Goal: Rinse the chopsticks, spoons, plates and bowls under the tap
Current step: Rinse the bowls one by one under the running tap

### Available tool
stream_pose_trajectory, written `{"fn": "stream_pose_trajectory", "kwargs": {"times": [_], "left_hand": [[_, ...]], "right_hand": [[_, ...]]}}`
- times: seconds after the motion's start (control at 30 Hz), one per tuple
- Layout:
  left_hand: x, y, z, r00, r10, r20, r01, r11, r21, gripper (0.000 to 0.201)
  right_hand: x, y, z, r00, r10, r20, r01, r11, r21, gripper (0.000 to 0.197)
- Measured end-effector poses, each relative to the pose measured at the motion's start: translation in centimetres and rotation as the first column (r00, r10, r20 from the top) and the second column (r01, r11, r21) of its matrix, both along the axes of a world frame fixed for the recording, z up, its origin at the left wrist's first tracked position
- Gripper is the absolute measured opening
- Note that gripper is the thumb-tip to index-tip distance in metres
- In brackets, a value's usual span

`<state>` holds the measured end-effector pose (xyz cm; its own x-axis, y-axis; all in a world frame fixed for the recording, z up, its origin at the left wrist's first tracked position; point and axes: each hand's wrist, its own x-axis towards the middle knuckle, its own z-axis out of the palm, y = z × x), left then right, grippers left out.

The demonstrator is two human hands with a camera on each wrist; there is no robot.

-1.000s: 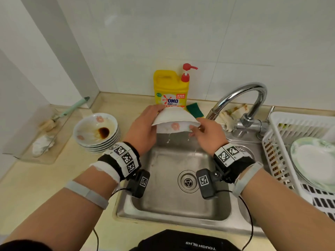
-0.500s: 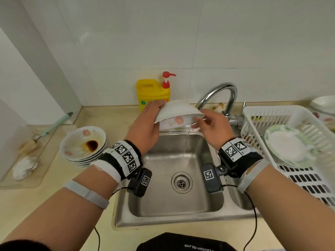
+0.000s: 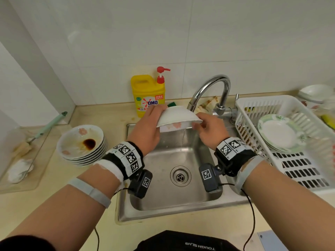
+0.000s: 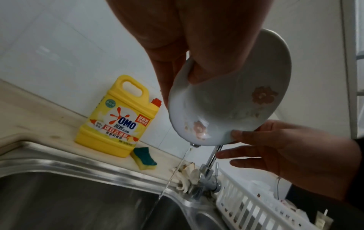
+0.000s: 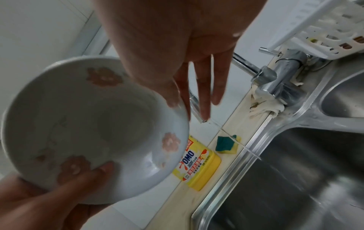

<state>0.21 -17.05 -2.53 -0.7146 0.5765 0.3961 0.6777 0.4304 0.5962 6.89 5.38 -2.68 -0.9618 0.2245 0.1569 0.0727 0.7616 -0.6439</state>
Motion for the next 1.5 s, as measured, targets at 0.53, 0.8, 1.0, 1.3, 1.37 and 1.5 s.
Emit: {"fn": "stream_pose_trajectory", "kwargs": {"times": [0.53,0.8,1.0,1.3,1.37,1.5], "left_hand": [[3.3,4.1,-0.6,0.946,0.121,0.302,-0.144,0.988,0.055,0.049],[8.7,18.4,0.5,0.809,-0.032,0.586,-0.054,0.99,0.129,0.041],[12.2,30.2,-1.5,0.754,0.014,0.656,-0.033,0.999,0.017,0.031],[14.4,34.7,-4.9,0.588,0.111,0.801,0.085,0.977,-0.197,0.075],[14.3,34.9,-4.8,0.572,0.12,0.812,0.072,0.978,-0.196,0.076],[13.9,35.0,-5.2,0.597,0.153,0.787,0.062,0.97,-0.236,0.076]], "right_hand": [[1.5,6.2,0.7,0.985,0.134,0.11,-0.112,0.976,-0.184,0.021],[7.4,20.6,3.3,0.978,0.08,0.195,0.007,0.913,-0.408,0.024],[11.6,34.8,2.9,0.883,-0.003,0.47,0.197,0.91,-0.365,0.021],[13.2,43.5,-4.2,0.622,0.03,0.783,0.193,0.963,-0.19,0.011],[13.2,44.4,-5.7,0.6,0.033,0.8,0.188,0.965,-0.181,0.024],[13.4,46.0,-7.3,0.551,0.021,0.834,0.2,0.967,-0.157,0.038]]}}
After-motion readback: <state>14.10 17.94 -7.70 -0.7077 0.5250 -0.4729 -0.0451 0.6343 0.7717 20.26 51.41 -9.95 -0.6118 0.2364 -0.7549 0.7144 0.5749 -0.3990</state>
